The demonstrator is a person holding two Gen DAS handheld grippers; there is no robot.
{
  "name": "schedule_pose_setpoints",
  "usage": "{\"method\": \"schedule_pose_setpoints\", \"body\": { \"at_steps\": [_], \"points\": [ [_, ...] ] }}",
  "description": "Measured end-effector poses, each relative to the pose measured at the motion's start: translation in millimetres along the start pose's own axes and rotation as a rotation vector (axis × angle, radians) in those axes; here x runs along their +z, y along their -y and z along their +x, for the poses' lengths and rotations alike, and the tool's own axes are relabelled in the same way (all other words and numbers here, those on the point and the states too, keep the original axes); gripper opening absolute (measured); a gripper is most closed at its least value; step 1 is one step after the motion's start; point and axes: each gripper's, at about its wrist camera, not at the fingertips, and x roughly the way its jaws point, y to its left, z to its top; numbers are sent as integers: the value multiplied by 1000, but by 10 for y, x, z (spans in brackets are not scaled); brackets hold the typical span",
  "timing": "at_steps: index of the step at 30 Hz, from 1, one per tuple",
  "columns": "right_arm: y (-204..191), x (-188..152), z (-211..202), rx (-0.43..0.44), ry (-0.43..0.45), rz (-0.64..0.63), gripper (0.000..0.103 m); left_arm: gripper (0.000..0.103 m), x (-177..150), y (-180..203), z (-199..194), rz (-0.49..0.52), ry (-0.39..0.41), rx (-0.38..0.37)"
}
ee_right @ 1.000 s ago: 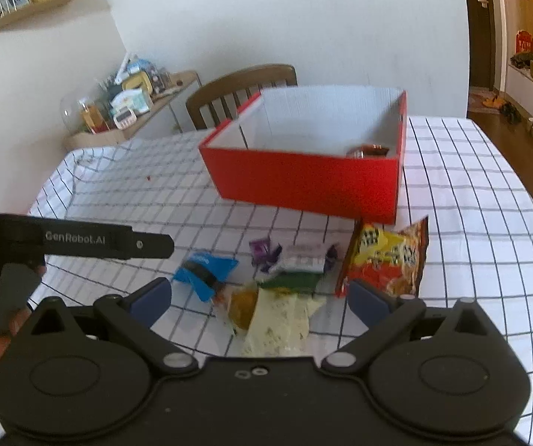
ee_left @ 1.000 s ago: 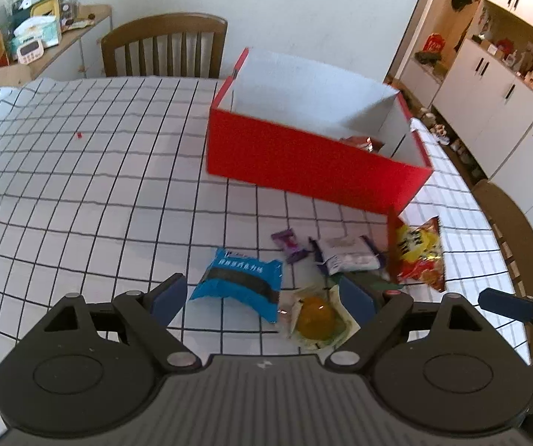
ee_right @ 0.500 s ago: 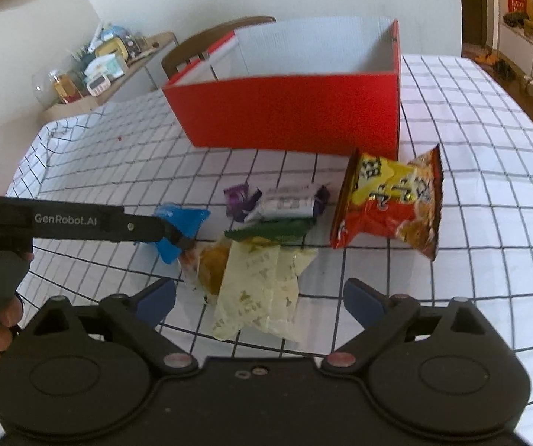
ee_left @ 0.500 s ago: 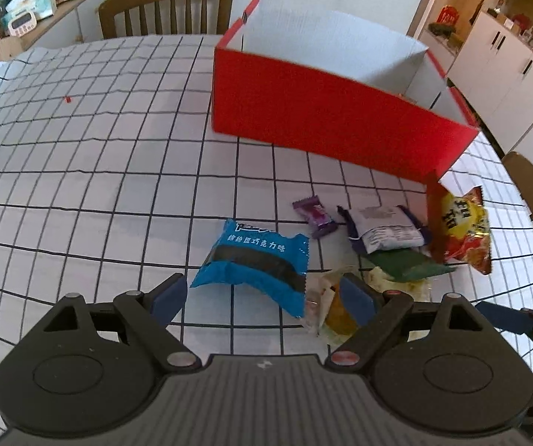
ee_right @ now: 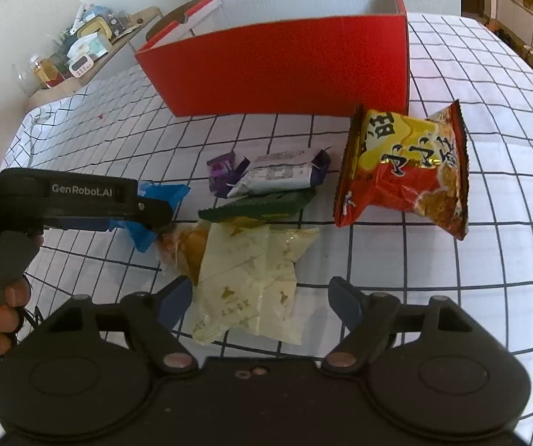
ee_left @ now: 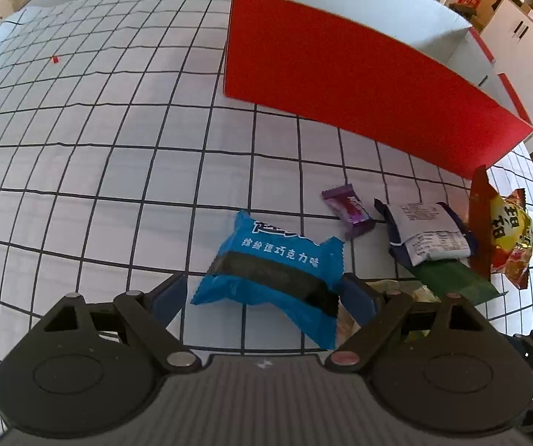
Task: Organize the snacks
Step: 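Grasp the blue cookie packet with the left gripper while the right grasps the pale bread bag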
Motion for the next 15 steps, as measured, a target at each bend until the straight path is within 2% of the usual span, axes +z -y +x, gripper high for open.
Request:
{"method": "schedule_pose_setpoints", "body": {
  "at_steps": [4, 10, 12, 14, 15],
  "points": [
    [17, 4, 35, 6, -10, 14, 76, 89, 9, -11, 36, -10, -8, -5],
    [-13, 17, 70, 28, -21, 16, 64, 89, 32, 7, 38, -11, -12, -26],
    [-24, 19, 73, 32, -22, 13, 60, 78, 38, -5, 41, -25, -20, -42],
    [-37, 20, 76, 29, -21, 11, 58, 75, 38, -19, 42, -34, -27, -49],
    [-42, 24, 76, 28, -20, 10, 57, 69, 36, -27, 36, -39, -26, -50]
  ]
}}
